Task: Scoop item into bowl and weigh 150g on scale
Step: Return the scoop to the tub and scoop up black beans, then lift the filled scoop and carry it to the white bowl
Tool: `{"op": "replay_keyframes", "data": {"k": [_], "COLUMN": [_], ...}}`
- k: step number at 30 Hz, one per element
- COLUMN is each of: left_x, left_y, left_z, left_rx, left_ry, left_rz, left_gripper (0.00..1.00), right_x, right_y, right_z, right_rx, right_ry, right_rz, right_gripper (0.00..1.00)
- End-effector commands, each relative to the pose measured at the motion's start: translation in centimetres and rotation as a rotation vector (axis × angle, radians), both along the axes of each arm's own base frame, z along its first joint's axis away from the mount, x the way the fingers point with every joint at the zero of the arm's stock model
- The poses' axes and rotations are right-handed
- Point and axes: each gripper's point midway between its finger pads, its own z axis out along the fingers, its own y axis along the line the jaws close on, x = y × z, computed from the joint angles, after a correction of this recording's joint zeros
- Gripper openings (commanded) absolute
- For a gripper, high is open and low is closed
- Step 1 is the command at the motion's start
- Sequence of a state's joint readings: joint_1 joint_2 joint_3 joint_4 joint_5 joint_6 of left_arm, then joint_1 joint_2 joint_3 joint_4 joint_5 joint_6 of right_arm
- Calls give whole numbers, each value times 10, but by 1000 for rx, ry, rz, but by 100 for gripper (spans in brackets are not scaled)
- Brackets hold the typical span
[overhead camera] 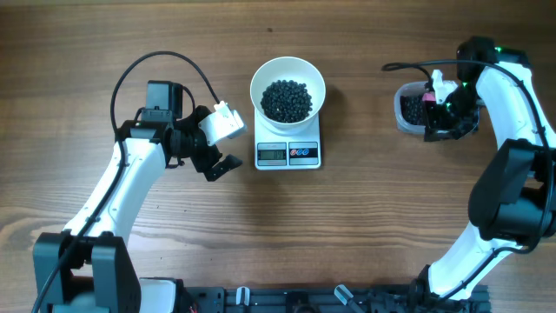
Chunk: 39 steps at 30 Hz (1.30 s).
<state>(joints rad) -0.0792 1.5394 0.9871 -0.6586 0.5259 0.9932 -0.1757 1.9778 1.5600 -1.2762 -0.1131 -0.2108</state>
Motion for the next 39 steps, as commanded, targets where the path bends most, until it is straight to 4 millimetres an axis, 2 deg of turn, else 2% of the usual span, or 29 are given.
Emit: {"op": "replay_keyframes", "data": {"k": [1,18,24,33,39], "left_x": [-3,-3,-3,-3,-3], "left_y": [-2,-2,-2,-2,-2], "left_z": [-3,-3,-3,-3,-3], "left_rx": [-18,-18,-18,-18,-18], "left_ry": [13,13,13,13,13], "left_rz": [-11,-11,-11,-11,-11], "left_gripper": [100,100,100,100,100], "right_x": [-4,-1,0,-2,1], "right_y": [16,11,4,-26,-23], "right_z": [-7,6,9,13,26], "right_rx": [132,343,383,425,536], "right_ry": [28,-21,-46,-94,-163], "right_rz": [-38,-162,-179,-257,-226], "right_gripper": [4,4,4,4,4]}}
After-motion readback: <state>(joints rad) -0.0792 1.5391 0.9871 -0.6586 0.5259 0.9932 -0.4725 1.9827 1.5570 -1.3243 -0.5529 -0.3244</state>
